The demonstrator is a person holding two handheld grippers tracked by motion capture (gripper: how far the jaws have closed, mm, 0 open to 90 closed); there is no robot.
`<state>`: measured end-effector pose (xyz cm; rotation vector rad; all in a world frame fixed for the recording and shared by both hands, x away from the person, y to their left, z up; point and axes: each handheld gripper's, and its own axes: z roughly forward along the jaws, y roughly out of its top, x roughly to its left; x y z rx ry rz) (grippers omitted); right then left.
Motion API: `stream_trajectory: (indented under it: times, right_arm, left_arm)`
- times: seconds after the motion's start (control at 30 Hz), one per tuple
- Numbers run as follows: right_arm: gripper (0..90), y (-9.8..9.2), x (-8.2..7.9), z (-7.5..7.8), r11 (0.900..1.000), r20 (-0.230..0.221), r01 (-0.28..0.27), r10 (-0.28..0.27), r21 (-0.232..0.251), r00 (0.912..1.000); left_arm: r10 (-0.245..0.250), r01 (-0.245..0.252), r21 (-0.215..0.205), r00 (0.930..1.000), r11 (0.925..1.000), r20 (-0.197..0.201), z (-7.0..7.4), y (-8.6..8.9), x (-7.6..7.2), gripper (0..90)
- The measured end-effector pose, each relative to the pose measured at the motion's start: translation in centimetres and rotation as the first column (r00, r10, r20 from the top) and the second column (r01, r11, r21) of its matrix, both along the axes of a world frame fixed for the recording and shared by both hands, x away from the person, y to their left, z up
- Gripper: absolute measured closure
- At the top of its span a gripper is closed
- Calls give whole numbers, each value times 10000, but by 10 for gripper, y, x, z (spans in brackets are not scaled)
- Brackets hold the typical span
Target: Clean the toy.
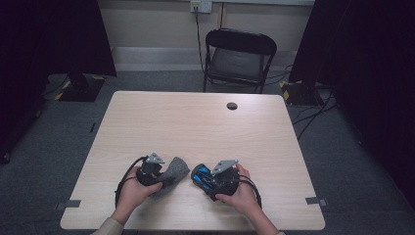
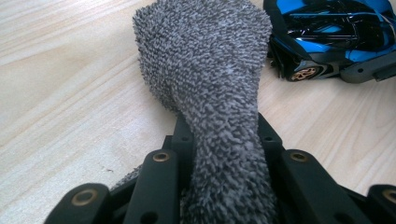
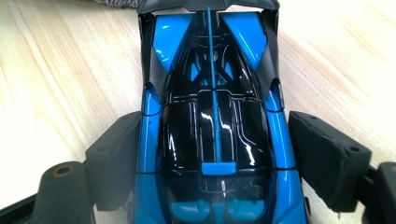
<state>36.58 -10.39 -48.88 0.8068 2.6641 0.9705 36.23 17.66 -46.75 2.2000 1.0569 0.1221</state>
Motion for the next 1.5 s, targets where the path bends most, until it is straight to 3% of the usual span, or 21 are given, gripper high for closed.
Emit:
stream_trajectory:
  times: [0.1, 0.53, 0.87, 1.17, 1.5]
  right_arm:
    - [206, 0, -1, 2, 9994, -163, 228, -232, -256, 9996]
    - [261, 3, -4, 4, 9985, -235, 396, -405, -371, 9989]
    - [264, 7, -5, 6, 9959, -355, 763, -781, -493, 9963]
    - [264, -6, 2, 15, 9952, -764, 889, -857, 396, 9934]
    - [264, -18, 6, 34, 9851, -667, 1120, -1039, 1305, 9923]
  left_arm:
    - [-81, 81, 18, 10000, 10000, 15, 0, 0, -1, 693]
    - [-190, 189, 53, 9997, 9998, 170, 1, -4, -4, 693]
    - [-118, 121, -209, 9998, 9997, 159, 3, -1, -3, 694]
    - [-22, 38, -419, 9993, 9991, 384, 6, 0, -2, 694]
    - [135, -91, -688, 9979, 9976, 637, 12, -1, -1, 694]
